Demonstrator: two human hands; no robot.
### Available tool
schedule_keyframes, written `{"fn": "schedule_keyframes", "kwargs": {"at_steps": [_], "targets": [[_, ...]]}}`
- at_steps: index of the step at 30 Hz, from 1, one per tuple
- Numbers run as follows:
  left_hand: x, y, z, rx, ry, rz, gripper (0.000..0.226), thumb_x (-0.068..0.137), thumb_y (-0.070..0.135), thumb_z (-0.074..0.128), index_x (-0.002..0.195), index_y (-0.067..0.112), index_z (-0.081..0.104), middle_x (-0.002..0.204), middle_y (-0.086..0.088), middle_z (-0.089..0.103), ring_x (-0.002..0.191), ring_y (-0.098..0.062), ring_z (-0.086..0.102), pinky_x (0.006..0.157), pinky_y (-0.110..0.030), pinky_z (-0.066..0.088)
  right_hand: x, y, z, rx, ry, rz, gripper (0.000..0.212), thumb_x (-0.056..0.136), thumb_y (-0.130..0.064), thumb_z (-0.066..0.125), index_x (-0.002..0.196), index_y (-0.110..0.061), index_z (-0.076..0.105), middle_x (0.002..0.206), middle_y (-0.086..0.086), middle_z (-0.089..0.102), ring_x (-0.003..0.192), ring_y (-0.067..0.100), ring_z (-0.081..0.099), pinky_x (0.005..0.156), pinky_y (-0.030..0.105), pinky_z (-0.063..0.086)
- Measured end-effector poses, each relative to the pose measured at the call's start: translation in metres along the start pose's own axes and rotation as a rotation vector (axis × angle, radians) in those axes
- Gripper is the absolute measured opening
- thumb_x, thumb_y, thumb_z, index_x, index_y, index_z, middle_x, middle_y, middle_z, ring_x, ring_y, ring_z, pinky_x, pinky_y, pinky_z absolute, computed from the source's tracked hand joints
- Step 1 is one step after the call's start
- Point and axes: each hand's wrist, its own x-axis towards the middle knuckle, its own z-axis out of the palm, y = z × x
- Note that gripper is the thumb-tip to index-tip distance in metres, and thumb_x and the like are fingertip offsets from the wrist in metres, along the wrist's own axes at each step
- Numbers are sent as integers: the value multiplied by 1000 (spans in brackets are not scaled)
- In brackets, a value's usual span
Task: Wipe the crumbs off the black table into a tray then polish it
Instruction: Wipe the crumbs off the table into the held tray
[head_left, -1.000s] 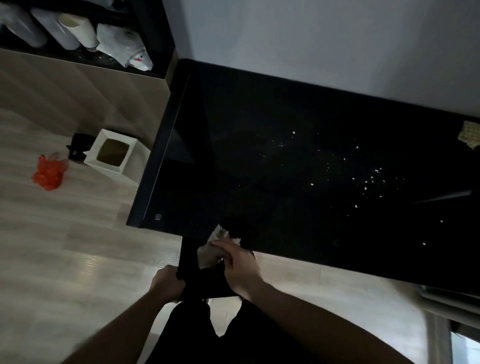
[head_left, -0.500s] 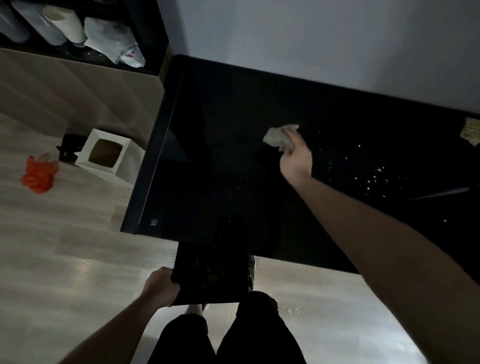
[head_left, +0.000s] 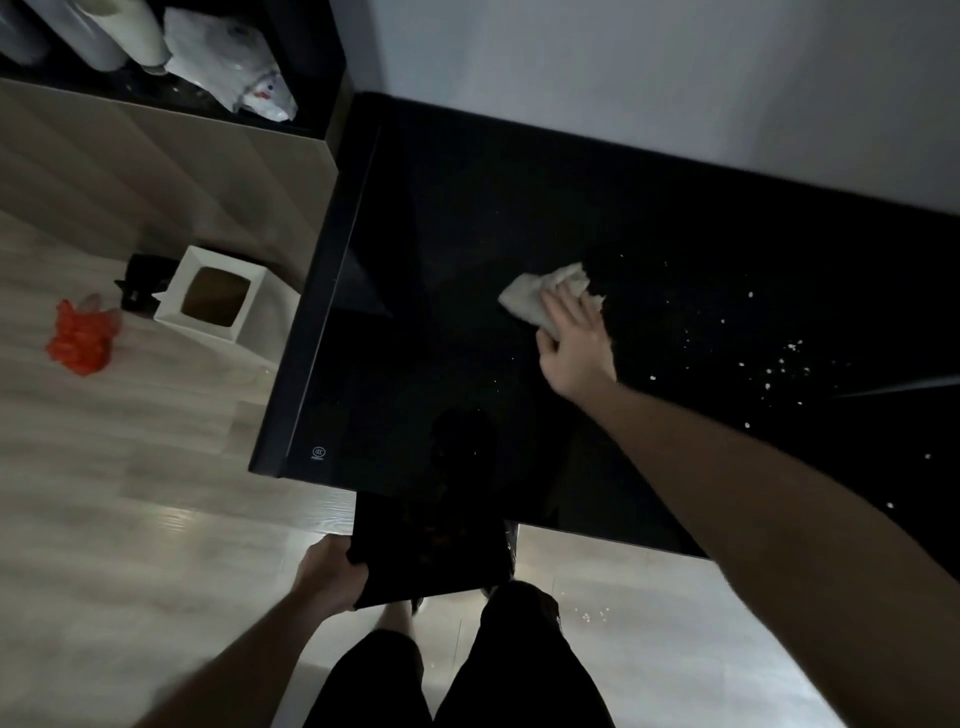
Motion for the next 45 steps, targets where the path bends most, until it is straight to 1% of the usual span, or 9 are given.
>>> {"fn": "schedule_keyframes", "kwargs": {"at_steps": [4, 9, 14, 18, 23, 30, 34, 40, 45], "targets": [[-3, 5, -7, -40, -10, -21, 20, 65, 14, 49, 65, 11, 69, 53, -6, 69, 47, -20, 69, 50, -38, 61, -65, -27, 27, 103, -17, -81, 58, 97, -18, 56, 154, -24, 47, 164, -3, 40, 155, 26, 28, 126, 47, 26], [-4, 8, -16, -1, -22, -20, 14, 66, 15, 54, 66, 12, 68, 60, -1, 70, 51, -18, 69, 45, -30, 58, -143, -59, 54, 214, -165, -149, 62, 98, -12, 52, 154, -37, 43, 166, -17, 32, 158, 15, 18, 127, 41, 25], [-8, 9, -20, 41, -39, 0, 20, 68, 13, 53, 75, 12, 72, 65, -3, 71, 54, -21, 70, 49, -31, 60, -215, -91, 68, 273, -188, -375, 52, 92, -11, 49, 141, -19, 63, 153, -2, 54, 149, 11, 38, 122, 31, 34], [-7, 7, -19, 61, -36, 12, 24, 67, 14, 50, 76, 13, 73, 66, -3, 71, 57, -22, 70, 55, -36, 62, -222, -106, 49, 433, -199, -200, 59, 91, -7, 52, 143, -33, 60, 154, -18, 50, 142, -8, 41, 113, 6, 31], [-10, 11, -19, 71, -16, 24, 21, 68, 13, 52, 75, 11, 72, 64, -2, 70, 54, -20, 69, 50, -31, 60, -154, -85, 6, 526, -35, 44, 62, 98, -8, 57, 148, -44, 51, 145, -15, 61, 127, 1, 60, 104, 19, 49], [-1, 3, -14, 77, -8, 18, 18, 66, 18, 55, 74, 12, 69, 64, -1, 69, 59, -19, 69, 54, -34, 60, 5, -30, -27, 322, 128, 165, 55, 102, -12, 53, 153, -32, 47, 158, -5, 48, 145, 13, 45, 120, 30, 37], [1, -3, -6, 87, 39, 39, 13, 73, 20, 58, 60, 22, 55, 61, 4, 60, 66, -22, 64, 54, -28, 43, 73, -21, -23, 235, 89, 277, 53, 108, -18, 45, 159, -28, 37, 171, -3, 22, 157, 19, 23, 127, 31, 20], [5, -8, 3, 47, 78, 19, 19, 75, 16, 55, 57, 17, 50, 58, 0, 58, 69, -28, 67, 54, -30, 41, 139, -42, 5, -40, -60, 269, 62, 106, -39, 39, 164, -32, 19, 174, -5, 5, 159, 37, -5, 127, 60, -2], [1, -3, 5, 11, 88, -34, 24, 75, 13, 56, 54, 16, 47, 57, 0, 57, 68, -31, 65, 56, -31, 41, 144, -53, 8, -99, -157, 26, 61, 105, -36, 37, 163, -34, 18, 174, -6, 6, 159, 34, -3, 127, 59, 0]]}}
